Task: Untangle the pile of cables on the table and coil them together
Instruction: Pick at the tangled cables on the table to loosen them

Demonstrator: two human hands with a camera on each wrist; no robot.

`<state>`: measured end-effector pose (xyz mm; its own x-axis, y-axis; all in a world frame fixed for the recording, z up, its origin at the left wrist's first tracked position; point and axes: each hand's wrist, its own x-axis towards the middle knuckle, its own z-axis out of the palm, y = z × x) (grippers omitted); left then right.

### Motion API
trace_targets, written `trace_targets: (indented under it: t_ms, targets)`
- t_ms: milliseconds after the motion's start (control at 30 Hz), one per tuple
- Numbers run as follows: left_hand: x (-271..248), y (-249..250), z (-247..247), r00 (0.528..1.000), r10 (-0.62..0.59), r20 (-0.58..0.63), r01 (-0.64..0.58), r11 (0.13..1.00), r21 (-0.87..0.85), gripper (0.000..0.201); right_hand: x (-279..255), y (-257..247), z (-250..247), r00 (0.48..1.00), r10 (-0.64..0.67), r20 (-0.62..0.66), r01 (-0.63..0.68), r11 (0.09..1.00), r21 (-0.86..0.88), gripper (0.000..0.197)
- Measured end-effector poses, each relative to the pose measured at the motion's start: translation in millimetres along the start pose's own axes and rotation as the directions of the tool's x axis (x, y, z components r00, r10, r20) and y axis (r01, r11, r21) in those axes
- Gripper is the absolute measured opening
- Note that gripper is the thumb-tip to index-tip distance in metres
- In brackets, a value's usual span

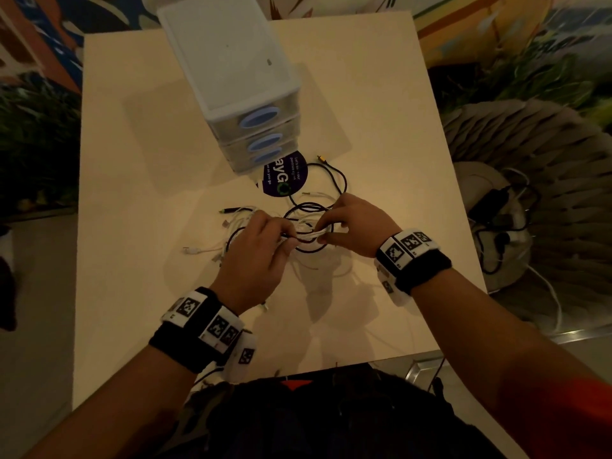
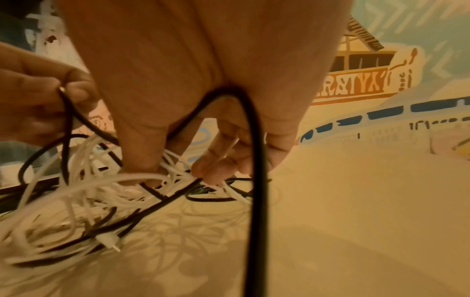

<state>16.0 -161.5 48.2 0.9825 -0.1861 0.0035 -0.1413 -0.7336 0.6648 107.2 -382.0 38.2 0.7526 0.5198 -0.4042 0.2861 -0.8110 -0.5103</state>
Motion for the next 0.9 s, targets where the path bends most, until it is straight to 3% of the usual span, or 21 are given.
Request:
trace_targets:
  t_ms: [100,200,400,500,600,767,900]
  targets:
    - [-3.7,-3.7,-1.0,0.996,-0.084,-0.027,0.081,0.992,-0.091,0.017,-5.3,3.4,-7.2,0.999,-0.032,-0.019,0.034,0.993,0.110,0.031]
    - [-4.6,-1.3,-3.1,0.990,-0.123,-0.063,0.115,0.986,-0.117,0.016,-12.0,6.1,-12.7,0.998,-0.026,-0.061,0.037,0.979,0.199,0.017]
    - [-3.7,22.7,-0.2,0.997,0.073,0.012,-0.073,0.961,0.268,0.021,-9.2,-0.2,-12.1,0.996,0.009,-0.091,0.003,0.991,0.132,0.022]
    - [-6.6,29.3,11.0,0.997,0.055,0.053,-0.073,0.896,0.439,0.026,-2.9,-6.8,-13.5,1.000,0.007,-0.030,-0.005,0.999,0.054,0.024]
    - [-4.3,26.1,14.7,0.998,0.067,0.018,-0.067,0.859,0.507,0.023,1.4,-8.6,-16.0,1.000,-0.004,0.016,0.004,1.000,0.003,0.024]
    - [0.0,22.6,10.7,0.991,0.098,-0.087,-0.052,0.905,0.422,0.015,4.3,-3.8,-15.1,0.999,-0.012,0.031,0.012,1.000,0.000,0.024]
    - [1.5,11.2,9.5,0.989,-0.027,-0.148,0.039,0.996,0.079,0.015,3.7,-1.5,-9.8,1.000,-0.016,-0.008,0.016,1.000,0.018,0.027]
